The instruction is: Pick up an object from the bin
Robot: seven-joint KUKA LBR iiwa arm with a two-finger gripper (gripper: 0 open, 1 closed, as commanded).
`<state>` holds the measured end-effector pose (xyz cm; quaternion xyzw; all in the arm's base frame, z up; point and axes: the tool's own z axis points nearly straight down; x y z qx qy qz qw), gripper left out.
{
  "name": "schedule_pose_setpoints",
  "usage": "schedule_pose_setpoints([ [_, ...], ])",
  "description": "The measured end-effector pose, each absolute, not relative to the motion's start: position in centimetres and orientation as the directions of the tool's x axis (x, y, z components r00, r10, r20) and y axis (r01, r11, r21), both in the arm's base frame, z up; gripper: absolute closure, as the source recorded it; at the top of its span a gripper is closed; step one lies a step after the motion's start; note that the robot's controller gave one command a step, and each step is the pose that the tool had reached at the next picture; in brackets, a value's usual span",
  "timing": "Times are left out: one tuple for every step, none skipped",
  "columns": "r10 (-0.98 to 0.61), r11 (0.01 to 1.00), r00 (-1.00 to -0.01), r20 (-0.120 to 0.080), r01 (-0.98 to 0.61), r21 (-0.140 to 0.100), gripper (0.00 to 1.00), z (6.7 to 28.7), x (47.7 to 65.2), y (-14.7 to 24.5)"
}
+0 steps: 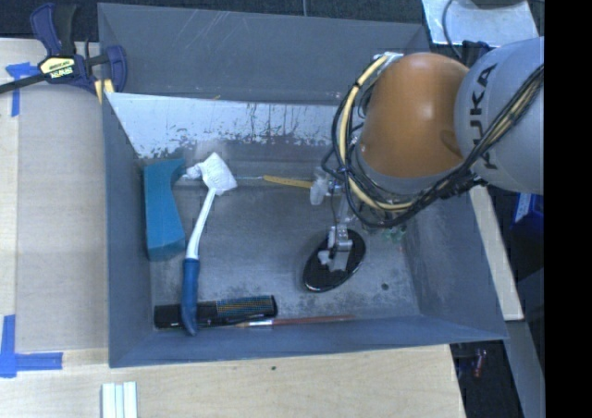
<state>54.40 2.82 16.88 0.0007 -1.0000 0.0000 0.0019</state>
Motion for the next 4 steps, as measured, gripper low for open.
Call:
schedule_pose_setpoints([
  [-0.001, 1.000, -1.000, -0.004, -0.001, 0.000, 0.00, 17.2, 54.6, 2.8],
  [-0.262, 0.965, -0.965, -0.008, -0.262, -0.001, 0.00, 13.7, 50.7, -0.5],
  [-0.325, 0.946, -0.946, -0.012, -0.325, -0.005, 0.00, 8.4, 53.8, -6.3],
  [-0.277, 0.961, -0.961, -0.006, -0.277, -0.001, 0.00, 7.3, 50.6, -3.8],
])
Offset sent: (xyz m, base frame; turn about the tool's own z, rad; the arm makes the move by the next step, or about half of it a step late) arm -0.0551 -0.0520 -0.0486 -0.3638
